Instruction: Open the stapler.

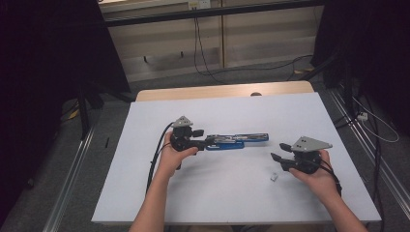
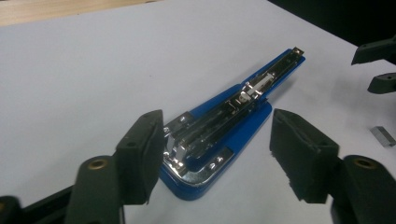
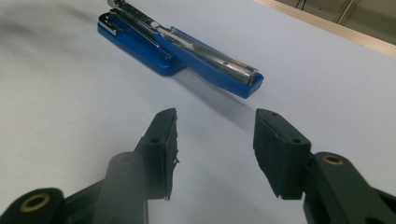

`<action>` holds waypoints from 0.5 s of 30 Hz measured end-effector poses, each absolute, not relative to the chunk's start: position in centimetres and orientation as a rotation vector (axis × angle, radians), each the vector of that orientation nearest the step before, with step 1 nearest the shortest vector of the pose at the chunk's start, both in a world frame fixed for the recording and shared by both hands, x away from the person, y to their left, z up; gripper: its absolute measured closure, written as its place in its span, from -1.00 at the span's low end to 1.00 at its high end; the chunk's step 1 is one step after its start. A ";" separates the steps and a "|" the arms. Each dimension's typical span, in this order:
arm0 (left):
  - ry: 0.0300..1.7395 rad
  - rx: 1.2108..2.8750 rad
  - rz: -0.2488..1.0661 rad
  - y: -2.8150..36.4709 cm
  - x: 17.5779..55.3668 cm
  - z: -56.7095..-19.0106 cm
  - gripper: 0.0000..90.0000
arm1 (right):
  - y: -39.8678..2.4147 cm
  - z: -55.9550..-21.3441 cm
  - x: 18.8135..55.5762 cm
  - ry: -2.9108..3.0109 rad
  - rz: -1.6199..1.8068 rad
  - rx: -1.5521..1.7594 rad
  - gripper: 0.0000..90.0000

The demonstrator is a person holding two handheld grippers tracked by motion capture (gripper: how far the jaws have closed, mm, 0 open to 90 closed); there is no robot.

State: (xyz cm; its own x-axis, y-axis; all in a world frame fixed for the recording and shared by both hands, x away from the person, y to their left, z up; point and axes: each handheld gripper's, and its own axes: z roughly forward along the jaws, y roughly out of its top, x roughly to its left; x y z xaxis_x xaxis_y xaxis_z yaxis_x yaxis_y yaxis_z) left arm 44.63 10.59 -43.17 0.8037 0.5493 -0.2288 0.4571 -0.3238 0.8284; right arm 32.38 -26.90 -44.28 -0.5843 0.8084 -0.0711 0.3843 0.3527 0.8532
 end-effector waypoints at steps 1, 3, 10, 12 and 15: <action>0.756 1.979 0.117 10.5 44.5 -43.1 -0.31 | -27.0 -44.2 32.3 2.131 1.157 1.039 0.04; 0.766 1.996 0.129 10.5 44.4 -43.0 -0.46 | -27.1 -44.2 32.2 2.130 1.166 1.049 -0.03; 0.769 2.003 0.145 10.9 43.8 -42.5 -0.66 | -27.6 -44.3 31.5 2.135 1.156 1.056 -0.28; 0.768 1.996 0.151 11.1 43.7 -42.2 -0.67 | -27.7 -44.4 31.3 2.134 1.151 1.068 -0.32; 0.771 1.996 0.158 11.3 43.5 -42.1 -0.68 | -27.8 -44.5 30.9 2.144 1.140 1.073 -0.36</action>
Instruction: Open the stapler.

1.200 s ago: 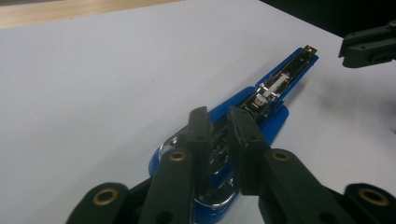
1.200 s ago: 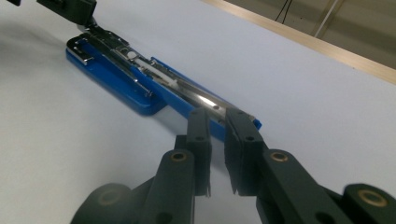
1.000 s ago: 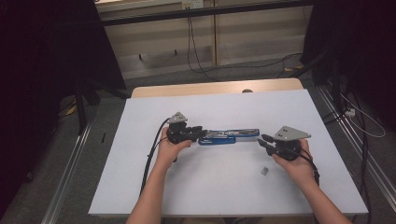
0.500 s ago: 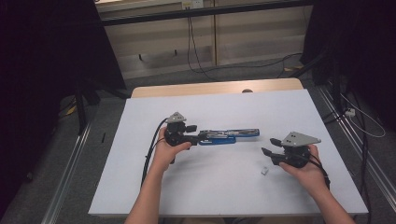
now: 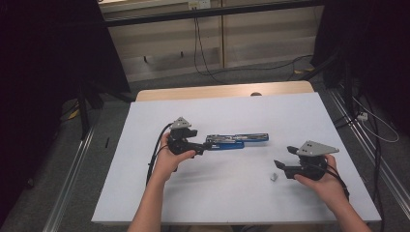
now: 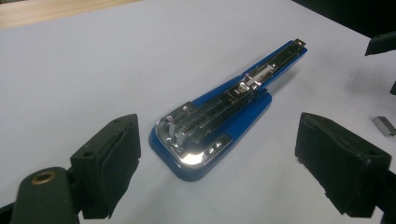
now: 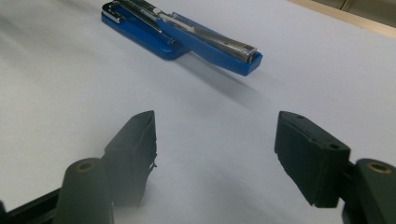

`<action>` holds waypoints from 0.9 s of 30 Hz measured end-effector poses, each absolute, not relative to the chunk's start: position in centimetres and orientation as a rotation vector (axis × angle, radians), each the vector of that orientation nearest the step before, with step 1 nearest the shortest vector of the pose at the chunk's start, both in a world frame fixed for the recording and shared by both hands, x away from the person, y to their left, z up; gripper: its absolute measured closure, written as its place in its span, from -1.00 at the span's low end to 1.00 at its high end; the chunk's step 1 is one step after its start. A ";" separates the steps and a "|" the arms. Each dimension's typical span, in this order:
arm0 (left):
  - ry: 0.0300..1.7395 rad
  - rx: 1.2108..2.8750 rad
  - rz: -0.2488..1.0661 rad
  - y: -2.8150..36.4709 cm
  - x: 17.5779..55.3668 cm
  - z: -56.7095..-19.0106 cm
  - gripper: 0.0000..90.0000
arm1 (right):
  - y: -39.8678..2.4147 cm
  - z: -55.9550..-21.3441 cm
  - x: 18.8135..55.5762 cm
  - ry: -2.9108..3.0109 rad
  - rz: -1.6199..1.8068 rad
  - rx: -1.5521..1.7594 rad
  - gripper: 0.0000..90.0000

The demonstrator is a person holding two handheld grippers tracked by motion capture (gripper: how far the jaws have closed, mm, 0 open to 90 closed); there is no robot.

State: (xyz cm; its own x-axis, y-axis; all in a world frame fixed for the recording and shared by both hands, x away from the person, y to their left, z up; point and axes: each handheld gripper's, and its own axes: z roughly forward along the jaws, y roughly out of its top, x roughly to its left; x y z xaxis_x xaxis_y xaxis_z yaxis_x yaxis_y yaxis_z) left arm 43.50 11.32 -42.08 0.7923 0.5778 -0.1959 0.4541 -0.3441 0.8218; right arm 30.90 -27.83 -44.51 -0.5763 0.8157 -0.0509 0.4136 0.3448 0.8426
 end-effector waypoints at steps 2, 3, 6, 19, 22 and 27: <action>0.775 1.994 0.160 11.4 43.5 -42.1 -0.69 | -27.9 -44.6 30.6 2.153 1.135 1.077 -0.38; 0.779 1.994 0.159 11.5 43.4 -42.1 -0.69 | -27.9 -44.6 30.4 2.157 1.135 1.081 -0.40; 0.783 1.998 0.160 11.5 43.4 -42.2 -0.70 | -27.9 -45.0 29.9 2.186 1.116 1.084 -0.46; 0.777 1.999 0.160 11.4 43.3 -42.1 -0.70 | -27.3 -45.7 29.3 2.270 1.103 1.051 -0.55; 0.776 2.008 0.166 11.4 43.4 -42.1 -0.70 | -27.2 -45.9 29.4 2.285 1.106 1.049 -0.65; 0.778 2.005 0.172 11.4 43.4 -42.1 -0.70 | -27.0 -46.1 29.3 2.311 1.103 1.068 -0.69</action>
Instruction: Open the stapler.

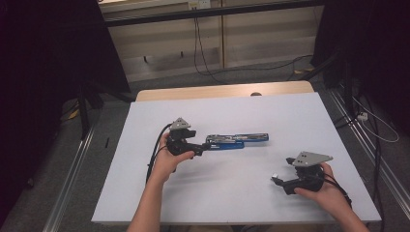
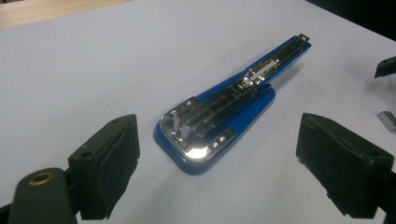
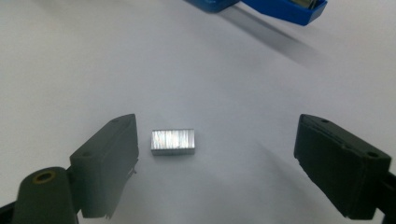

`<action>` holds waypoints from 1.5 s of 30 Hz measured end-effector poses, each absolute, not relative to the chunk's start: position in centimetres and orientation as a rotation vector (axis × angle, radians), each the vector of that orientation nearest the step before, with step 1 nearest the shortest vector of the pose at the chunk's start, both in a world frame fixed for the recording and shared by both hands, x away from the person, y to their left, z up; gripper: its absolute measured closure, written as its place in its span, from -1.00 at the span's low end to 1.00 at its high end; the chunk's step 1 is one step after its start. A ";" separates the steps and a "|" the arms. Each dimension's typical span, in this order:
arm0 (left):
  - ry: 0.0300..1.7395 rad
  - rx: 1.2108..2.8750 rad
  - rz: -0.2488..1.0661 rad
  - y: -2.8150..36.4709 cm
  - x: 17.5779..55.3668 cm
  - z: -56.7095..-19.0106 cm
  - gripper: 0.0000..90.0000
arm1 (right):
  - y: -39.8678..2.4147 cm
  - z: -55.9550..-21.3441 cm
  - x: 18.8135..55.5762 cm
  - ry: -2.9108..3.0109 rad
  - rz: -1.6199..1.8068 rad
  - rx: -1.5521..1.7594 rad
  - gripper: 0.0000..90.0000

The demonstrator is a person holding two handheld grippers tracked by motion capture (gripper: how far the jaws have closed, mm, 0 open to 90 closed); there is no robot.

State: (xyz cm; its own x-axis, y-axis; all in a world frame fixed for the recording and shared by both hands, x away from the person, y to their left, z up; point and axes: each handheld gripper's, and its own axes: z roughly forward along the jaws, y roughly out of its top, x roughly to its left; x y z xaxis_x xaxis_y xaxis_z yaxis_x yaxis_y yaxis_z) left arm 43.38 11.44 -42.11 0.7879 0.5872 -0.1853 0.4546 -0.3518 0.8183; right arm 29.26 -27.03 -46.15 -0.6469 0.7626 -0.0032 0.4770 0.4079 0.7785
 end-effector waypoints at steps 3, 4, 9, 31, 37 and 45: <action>0.779 2.007 0.174 11.5 43.4 -42.1 -0.70 | -27.1 -46.3 29.2 2.324 1.113 1.070 -0.57; 0.778 2.008 0.177 11.5 43.4 -42.1 -0.70 | -27.1 -46.2 29.2 2.331 1.113 1.062 -0.50; 0.778 2.013 0.179 11.5 43.4 -42.1 -0.70 | -26.9 -46.0 29.1 2.350 1.140 1.050 -0.22; 0.775 2.014 0.179 11.4 43.4 -42.1 -0.70 | -26.1 -46.1 28.7 2.467 1.133 0.973 0.33; 0.777 2.018 0.181 11.4 43.4 -42.1 -0.70 | -25.9 -46.1 28.5 2.490 1.111 0.958 0.43; 0.776 2.014 0.185 11.5 43.4 -42.0 -0.70 | -25.9 -45.9 27.6 2.522 1.099 0.918 0.51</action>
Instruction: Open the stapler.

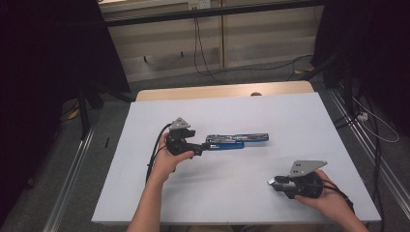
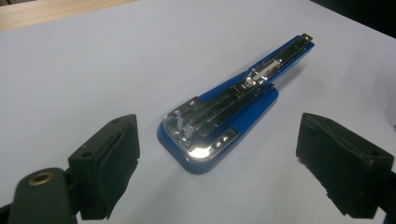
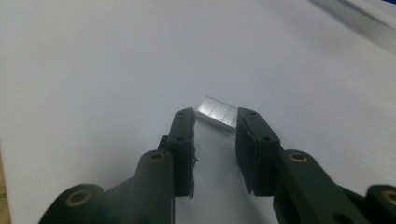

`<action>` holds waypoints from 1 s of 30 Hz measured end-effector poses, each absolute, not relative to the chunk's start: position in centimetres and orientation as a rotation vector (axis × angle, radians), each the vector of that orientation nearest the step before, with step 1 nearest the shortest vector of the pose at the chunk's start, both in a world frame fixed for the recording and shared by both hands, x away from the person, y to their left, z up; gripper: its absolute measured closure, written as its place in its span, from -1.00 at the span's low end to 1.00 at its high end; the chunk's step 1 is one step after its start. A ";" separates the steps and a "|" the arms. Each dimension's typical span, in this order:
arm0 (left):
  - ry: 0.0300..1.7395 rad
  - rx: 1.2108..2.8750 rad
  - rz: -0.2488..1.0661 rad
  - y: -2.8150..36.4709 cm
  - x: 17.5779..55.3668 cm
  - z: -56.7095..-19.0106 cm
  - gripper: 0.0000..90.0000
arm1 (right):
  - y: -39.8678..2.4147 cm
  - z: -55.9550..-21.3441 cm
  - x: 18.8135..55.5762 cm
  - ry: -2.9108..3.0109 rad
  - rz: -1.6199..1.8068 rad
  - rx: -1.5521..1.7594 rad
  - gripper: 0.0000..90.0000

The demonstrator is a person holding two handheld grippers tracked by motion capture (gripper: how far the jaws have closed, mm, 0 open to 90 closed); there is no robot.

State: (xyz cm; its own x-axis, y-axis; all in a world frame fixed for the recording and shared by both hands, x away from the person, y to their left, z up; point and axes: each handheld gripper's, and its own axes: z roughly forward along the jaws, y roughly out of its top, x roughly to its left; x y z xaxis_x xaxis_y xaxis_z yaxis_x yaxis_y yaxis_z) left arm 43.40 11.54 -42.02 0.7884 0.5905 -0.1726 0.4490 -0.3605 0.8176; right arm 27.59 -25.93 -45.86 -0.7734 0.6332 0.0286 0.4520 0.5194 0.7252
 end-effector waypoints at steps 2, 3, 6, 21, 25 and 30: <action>0.775 2.014 0.187 11.6 43.4 -42.0 -0.70 | -25.9 -45.8 27.7 2.503 1.096 0.905 0.33; 0.775 2.015 0.189 11.6 43.4 -42.0 -0.70 | -25.9 -45.8 27.8 2.489 1.095 0.897 0.25; 0.784 2.011 0.184 11.6 43.4 -42.1 -0.70 | -25.9 -46.0 28.2 2.495 1.117 0.865 0.07; 0.783 2.011 0.178 11.6 43.4 -42.1 -0.70 | -25.2 -46.2 28.4 2.557 1.136 0.793 0.36; 0.783 2.009 0.182 11.7 43.5 -42.0 -0.70 | -25.4 -46.2 28.0 2.569 1.140 0.797 0.52; 0.784 2.008 0.185 11.8 43.5 -42.0 -0.70 | -25.3 -46.2 28.1 2.570 1.152 0.817 0.49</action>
State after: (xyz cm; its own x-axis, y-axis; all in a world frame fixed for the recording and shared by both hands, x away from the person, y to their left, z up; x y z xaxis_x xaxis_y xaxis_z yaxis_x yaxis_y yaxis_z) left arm 43.50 11.75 -42.00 0.7840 0.5950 -0.1771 0.4534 -0.3540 0.8180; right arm 28.11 -25.27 -46.18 -0.8247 0.5645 0.0347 0.4017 0.5413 0.7387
